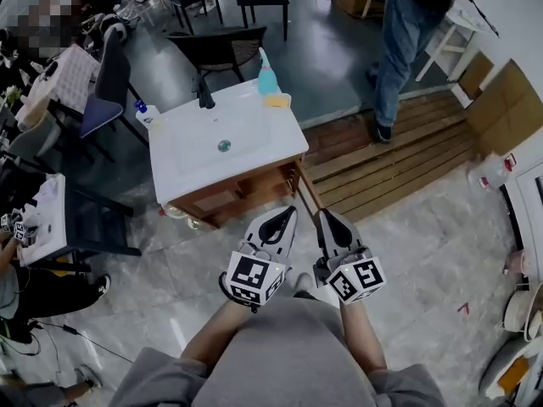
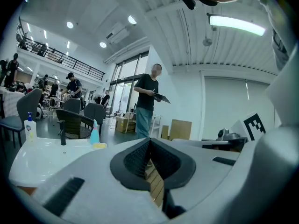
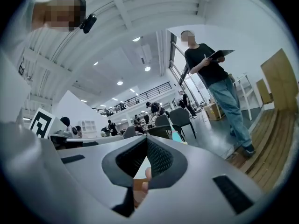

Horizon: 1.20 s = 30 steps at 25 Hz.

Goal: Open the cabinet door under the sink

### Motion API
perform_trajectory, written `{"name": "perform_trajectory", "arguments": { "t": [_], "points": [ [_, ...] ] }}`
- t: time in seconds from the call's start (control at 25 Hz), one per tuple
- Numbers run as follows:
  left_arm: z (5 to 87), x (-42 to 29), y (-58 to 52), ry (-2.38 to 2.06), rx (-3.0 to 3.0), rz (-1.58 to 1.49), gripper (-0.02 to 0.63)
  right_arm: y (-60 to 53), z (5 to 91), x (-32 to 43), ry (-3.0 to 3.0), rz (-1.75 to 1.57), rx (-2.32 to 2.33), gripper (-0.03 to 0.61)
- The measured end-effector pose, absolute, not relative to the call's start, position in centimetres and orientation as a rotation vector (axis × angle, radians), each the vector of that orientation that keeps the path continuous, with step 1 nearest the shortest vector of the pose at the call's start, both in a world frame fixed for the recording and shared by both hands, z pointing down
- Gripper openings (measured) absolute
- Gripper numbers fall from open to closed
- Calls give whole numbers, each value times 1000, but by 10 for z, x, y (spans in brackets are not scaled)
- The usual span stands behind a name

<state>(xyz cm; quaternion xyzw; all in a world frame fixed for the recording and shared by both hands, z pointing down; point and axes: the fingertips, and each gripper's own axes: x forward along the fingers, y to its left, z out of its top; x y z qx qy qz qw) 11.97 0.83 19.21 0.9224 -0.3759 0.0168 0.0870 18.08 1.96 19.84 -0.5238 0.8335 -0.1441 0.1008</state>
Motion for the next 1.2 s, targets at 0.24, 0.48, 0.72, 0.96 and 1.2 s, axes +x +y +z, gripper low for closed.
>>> {"name": "perform_trajectory", "arguments": {
  "t": [0.24, 0.48, 0.72, 0.96, 1.2],
  "points": [
    [173, 110, 7, -1154, 2773, -1, 6, 15, 181, 171, 2486, -356, -1524, 8],
    [173, 106, 6, -1171, 2774, -15, 8, 13, 179, 166, 2506, -328, -1507, 8],
    [171, 101, 10, -1176, 2775, -18, 8, 18, 175, 160, 2520, -312, -1502, 8],
    [172, 101, 10, -1178, 2770, -9, 8, 18, 175, 158, 2541, -303, -1501, 8],
    [175, 102, 7, -1185, 2765, -2, 8, 15, 175, 158, 2554, -289, -1492, 8]
  ]
}}
